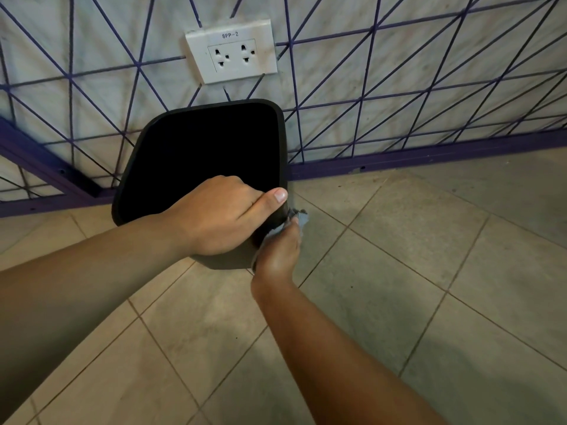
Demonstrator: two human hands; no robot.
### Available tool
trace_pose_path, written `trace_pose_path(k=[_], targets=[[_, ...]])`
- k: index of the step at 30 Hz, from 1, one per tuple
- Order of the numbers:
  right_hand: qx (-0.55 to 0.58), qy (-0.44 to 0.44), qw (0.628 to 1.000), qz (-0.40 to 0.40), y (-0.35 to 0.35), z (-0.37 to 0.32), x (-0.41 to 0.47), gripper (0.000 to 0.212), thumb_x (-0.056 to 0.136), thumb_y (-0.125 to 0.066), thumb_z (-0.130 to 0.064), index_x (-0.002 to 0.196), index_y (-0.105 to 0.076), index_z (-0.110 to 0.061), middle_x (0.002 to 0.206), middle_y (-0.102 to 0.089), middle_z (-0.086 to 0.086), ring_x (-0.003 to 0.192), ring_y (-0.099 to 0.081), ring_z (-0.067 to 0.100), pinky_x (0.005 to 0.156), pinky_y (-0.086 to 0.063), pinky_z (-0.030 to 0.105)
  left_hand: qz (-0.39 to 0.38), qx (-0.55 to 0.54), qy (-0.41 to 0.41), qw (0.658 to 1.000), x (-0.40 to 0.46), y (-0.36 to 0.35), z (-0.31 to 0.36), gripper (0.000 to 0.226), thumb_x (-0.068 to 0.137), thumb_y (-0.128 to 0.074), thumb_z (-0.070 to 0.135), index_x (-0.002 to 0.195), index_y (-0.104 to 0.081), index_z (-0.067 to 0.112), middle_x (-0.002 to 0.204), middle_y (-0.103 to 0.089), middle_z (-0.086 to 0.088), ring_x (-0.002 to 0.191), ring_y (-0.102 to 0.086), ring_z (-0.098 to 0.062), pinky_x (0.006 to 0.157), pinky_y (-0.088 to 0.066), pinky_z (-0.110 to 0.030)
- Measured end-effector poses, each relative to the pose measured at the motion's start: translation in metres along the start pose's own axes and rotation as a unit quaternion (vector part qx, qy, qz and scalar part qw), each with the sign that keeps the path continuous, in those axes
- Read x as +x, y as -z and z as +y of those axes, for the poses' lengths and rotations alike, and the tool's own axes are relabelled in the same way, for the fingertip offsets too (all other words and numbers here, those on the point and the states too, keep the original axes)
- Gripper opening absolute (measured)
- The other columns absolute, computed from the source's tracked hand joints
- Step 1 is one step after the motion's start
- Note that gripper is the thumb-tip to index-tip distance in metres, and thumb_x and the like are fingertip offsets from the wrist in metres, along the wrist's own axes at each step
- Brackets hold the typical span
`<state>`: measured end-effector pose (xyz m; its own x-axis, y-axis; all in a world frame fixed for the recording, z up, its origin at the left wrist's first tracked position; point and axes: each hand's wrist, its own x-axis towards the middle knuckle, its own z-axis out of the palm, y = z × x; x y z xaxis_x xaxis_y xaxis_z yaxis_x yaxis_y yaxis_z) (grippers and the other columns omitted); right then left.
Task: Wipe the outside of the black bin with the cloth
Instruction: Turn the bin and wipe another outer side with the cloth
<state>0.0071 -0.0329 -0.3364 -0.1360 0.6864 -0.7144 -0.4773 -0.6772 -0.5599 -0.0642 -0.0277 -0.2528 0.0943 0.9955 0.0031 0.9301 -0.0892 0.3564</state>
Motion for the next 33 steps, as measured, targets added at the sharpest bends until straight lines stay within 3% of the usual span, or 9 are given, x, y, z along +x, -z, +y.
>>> trace_pose_path(k=[2,6,10,13,16,18,22,27,33], targets=[[-0.003,0.006,1.0,-0.019,-0.005,-0.002,-0.005,0.077,0.104,-0.045,-0.063,0.17,-0.044,-0.024,0.175,-0.045,0.01,0.165,-0.039,0.031,0.136,-0.032,0.054,-0.01,-0.001,-0.002,1.0,0.0,0.001,0.0,0.06,0.101,-0.023,0.05,0.054,-0.051,0.026,0.049,-0.051,0.004,0.054,-0.055,-0.011,0.055,-0.037,-0.026],[0.011,0.04,0.999,-0.02,-0.009,0.0,-0.014,0.099,0.081,-0.049,-0.07,0.17,-0.042,-0.026,0.174,-0.046,0.007,0.167,-0.036,0.029,0.137,-0.03,0.057,-0.014,0.005,-0.008,1.0,0.001,0.001,0.0,0.06,0.104,-0.025,0.046,0.056,-0.054,0.025,0.051,-0.054,0.003,0.053,-0.056,-0.011,0.057,-0.041,-0.028],[-0.011,-0.014,1.0,0.001,-0.002,0.001,0.008,0.077,0.105,-0.047,-0.064,0.17,-0.044,-0.022,0.177,-0.042,0.012,0.167,-0.033,0.035,0.137,-0.03,0.056,-0.014,0.012,0.003,1.0,-0.001,0.001,0.001,0.061,0.103,-0.025,0.047,0.054,-0.051,0.022,0.051,-0.052,0.0,0.051,-0.054,-0.012,0.056,-0.038,-0.029],[-0.02,0.04,0.998,-0.049,-0.007,-0.001,-0.012,0.102,0.083,-0.048,-0.077,0.171,-0.042,-0.027,0.177,-0.044,0.005,0.167,-0.035,0.027,0.138,-0.03,0.056,-0.023,0.003,-0.001,1.0,0.0,0.003,-0.001,0.058,0.104,-0.027,0.046,0.055,-0.052,0.026,0.05,-0.052,0.004,0.054,-0.055,-0.009,0.055,-0.036,-0.025],[-0.015,0.009,1.0,-0.017,0.0,0.005,-0.001,0.077,0.106,-0.046,-0.061,0.172,-0.039,-0.023,0.177,-0.041,0.011,0.168,-0.031,0.031,0.138,-0.027,0.056,-0.014,0.006,0.003,1.0,0.001,0.002,0.0,0.058,0.103,-0.027,0.046,0.052,-0.047,0.026,0.048,-0.047,0.002,0.052,-0.052,-0.012,0.053,-0.033,-0.026],[-0.022,-0.015,1.0,-0.005,0.002,0.009,0.014,0.085,0.099,-0.046,-0.068,0.171,-0.042,-0.023,0.177,-0.041,0.011,0.168,-0.032,0.033,0.138,-0.026,0.056,-0.005,0.011,0.006,1.0,0.002,0.002,0.0,0.059,0.103,-0.025,0.047,0.051,-0.045,0.025,0.047,-0.046,0.002,0.049,-0.051,-0.012,0.053,-0.03,-0.024],[-0.007,0.06,0.996,-0.061,-0.009,-0.002,-0.018,0.117,0.066,-0.046,-0.083,0.17,-0.044,-0.03,0.175,-0.047,-0.002,0.166,-0.038,0.021,0.138,-0.03,0.054,-0.02,0.003,-0.005,1.0,0.004,0.004,-0.004,0.06,0.102,-0.024,0.05,0.059,-0.057,0.025,0.053,-0.056,0.003,0.054,-0.057,-0.009,0.057,-0.043,-0.029],[-0.019,0.029,0.999,-0.013,-0.007,0.001,-0.002,0.095,0.086,-0.042,-0.066,0.17,-0.042,-0.025,0.177,-0.042,0.012,0.169,-0.029,0.035,0.138,-0.025,0.06,0.001,0.003,0.002,1.0,0.006,0.002,-0.004,0.059,0.104,-0.029,0.044,0.049,-0.044,0.026,0.044,-0.044,0.004,0.05,-0.052,-0.009,0.052,-0.033,-0.028],[0.007,0.081,0.996,-0.047,-0.014,0.0,-0.018,0.087,0.093,-0.047,-0.068,0.171,-0.041,-0.03,0.173,-0.048,0.0,0.164,-0.042,0.021,0.135,-0.036,0.048,-0.018,-0.002,-0.007,1.0,0.007,0.004,-0.006,0.055,0.105,-0.027,0.046,0.058,-0.052,0.032,0.054,-0.056,0.006,0.057,-0.058,-0.008,0.058,-0.041,-0.026]])
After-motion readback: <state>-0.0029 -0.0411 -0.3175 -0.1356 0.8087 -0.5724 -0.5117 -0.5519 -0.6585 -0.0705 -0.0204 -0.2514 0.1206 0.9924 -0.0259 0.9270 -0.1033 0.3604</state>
